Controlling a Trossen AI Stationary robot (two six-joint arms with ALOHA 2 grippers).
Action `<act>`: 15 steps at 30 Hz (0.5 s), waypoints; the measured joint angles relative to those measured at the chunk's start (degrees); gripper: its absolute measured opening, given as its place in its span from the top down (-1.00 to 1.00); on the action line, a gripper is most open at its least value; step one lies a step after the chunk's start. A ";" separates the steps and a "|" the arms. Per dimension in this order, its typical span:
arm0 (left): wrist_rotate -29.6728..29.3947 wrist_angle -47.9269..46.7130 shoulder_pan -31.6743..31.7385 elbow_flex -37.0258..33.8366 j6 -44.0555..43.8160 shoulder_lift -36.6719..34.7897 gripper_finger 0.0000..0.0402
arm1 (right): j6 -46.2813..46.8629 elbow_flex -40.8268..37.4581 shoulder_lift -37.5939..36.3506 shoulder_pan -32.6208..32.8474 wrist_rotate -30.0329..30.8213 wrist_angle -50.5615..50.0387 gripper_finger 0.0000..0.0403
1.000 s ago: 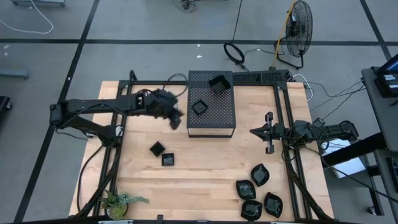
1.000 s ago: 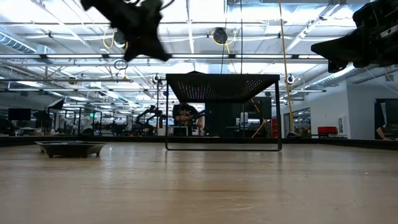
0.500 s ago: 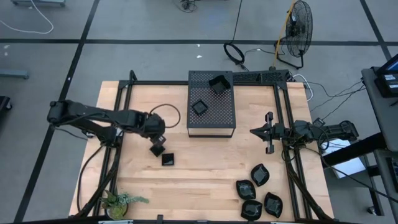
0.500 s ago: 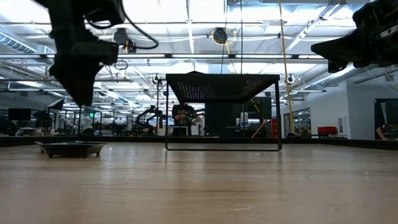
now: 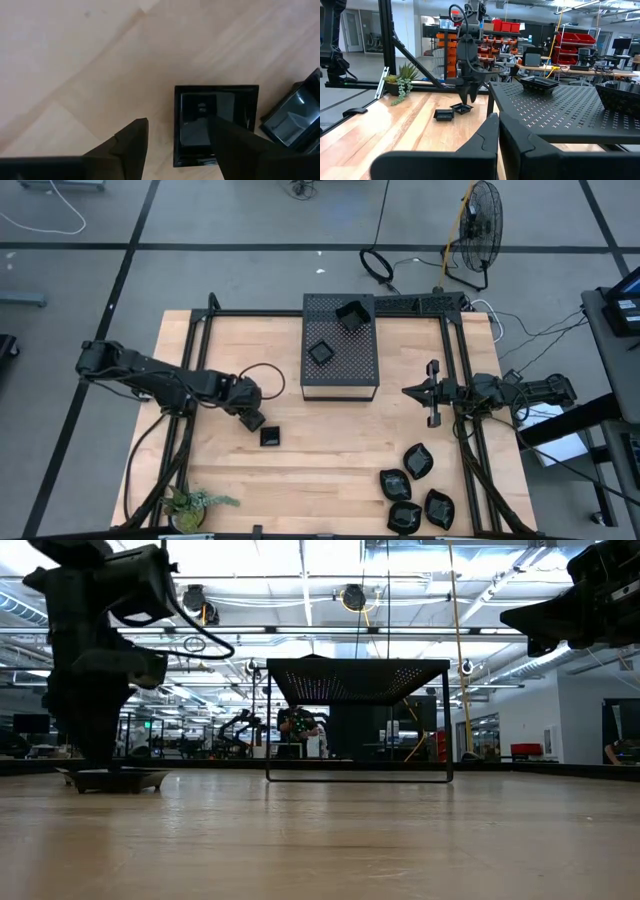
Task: Pick & Place Mini shaped plates
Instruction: Stack the square plate on top of the square plate on the shelf
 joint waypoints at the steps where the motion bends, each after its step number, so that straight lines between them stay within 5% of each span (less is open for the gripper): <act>1: 0.36 0.96 -0.16 -0.69 -0.15 0.00 0.00 | 0.00 0.02 0.00 0.00 0.00 0.00 1.00; 15: 0.01 6.19 -1.18 -4.95 -2.24 -0.02 0.06 | 0.00 0.00 0.00 0.00 0.00 0.00 1.00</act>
